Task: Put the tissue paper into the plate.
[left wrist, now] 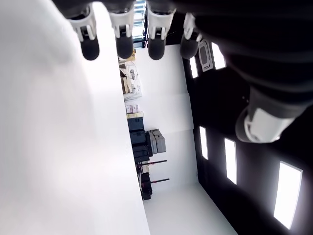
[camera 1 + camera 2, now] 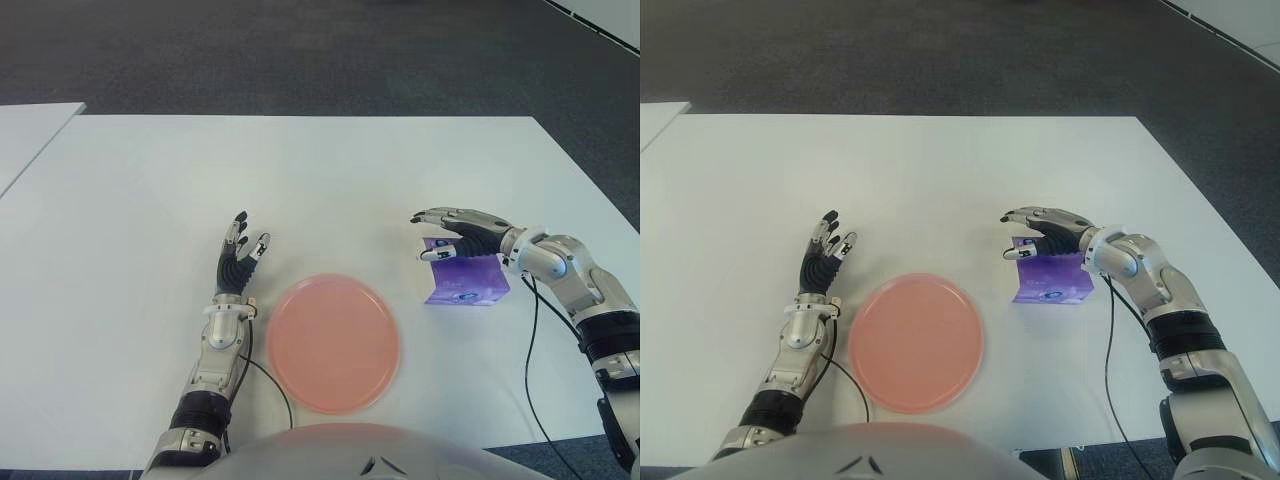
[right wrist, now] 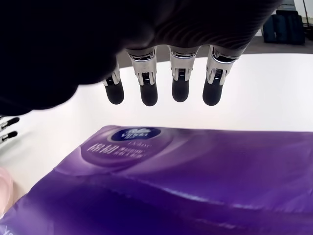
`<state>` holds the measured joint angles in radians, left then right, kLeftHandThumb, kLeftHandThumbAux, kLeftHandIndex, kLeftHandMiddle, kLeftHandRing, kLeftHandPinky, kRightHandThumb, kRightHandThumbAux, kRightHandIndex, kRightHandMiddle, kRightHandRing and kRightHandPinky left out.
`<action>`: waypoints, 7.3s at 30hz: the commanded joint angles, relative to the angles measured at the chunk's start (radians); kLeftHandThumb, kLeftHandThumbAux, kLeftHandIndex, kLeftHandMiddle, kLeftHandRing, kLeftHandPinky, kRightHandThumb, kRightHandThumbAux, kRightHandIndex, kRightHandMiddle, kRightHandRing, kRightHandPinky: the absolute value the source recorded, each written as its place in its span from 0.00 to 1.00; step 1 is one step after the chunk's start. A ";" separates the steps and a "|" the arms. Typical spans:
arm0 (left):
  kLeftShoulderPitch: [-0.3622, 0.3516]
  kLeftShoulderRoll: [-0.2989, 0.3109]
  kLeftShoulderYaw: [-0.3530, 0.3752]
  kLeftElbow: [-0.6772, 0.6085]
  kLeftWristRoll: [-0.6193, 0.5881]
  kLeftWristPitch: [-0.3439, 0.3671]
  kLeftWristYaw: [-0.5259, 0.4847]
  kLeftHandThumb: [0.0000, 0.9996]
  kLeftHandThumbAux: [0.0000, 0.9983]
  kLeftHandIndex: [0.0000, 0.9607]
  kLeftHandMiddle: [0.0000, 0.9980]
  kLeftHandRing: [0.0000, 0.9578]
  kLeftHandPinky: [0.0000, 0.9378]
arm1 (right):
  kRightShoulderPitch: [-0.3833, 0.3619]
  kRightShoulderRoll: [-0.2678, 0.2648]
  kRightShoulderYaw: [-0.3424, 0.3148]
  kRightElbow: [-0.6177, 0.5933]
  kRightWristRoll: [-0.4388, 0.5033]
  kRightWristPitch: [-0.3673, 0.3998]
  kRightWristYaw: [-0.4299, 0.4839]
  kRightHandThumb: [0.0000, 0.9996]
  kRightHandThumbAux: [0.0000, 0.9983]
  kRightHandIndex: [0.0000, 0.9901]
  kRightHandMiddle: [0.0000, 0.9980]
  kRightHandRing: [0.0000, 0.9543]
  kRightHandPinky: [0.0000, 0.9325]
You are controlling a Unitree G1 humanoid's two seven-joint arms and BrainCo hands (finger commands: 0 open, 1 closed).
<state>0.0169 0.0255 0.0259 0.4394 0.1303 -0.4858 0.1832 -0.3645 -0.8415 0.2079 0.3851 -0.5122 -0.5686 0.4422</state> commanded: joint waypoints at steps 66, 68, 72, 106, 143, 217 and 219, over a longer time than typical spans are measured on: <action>0.017 0.018 0.000 -0.021 -0.012 0.031 -0.004 0.01 0.52 0.00 0.00 0.00 0.00 | 0.368 -0.207 -0.236 -0.372 -0.103 -0.027 -0.097 0.26 0.14 0.00 0.00 0.00 0.00; 0.019 0.019 0.002 -0.024 -0.013 0.035 -0.004 0.01 0.51 0.00 0.00 0.00 0.00 | 0.365 -0.207 -0.227 -0.365 -0.113 -0.029 -0.098 0.26 0.14 0.00 0.00 0.00 0.00; 0.023 0.020 0.004 -0.032 -0.013 0.045 -0.003 0.02 0.51 0.00 0.00 0.00 0.00 | 0.360 -0.206 -0.208 -0.353 -0.132 -0.031 -0.101 0.26 0.14 0.00 0.00 0.00 0.00; 0.035 0.021 0.006 -0.058 -0.012 0.073 -0.004 0.03 0.51 0.00 0.00 0.00 0.00 | 0.321 -0.192 -0.082 -0.290 -0.155 -0.052 -0.088 0.29 0.14 0.00 0.00 0.00 0.00; 0.027 0.015 0.018 -0.042 -0.034 0.077 -0.004 0.04 0.51 0.00 0.00 0.00 0.00 | 0.210 -0.041 0.055 -0.026 -0.369 0.016 -0.396 0.27 0.16 0.00 0.00 0.00 0.00; 0.036 0.030 0.044 -0.031 -0.036 0.053 -0.005 0.05 0.55 0.00 0.00 0.00 0.00 | 0.076 0.300 0.389 0.470 -0.508 0.491 -1.445 0.66 0.51 0.13 0.27 0.30 0.34; 0.035 0.029 0.044 -0.031 -0.035 0.055 -0.004 0.06 0.55 0.00 0.00 0.00 0.00 | 0.075 0.304 0.388 0.471 -0.509 0.508 -1.446 0.66 0.51 0.12 0.27 0.30 0.35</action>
<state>0.0564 0.0529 0.0668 0.3959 0.0974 -0.4369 0.1861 -0.3405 -0.5772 0.5790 0.8242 -1.0179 -0.1046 -1.0236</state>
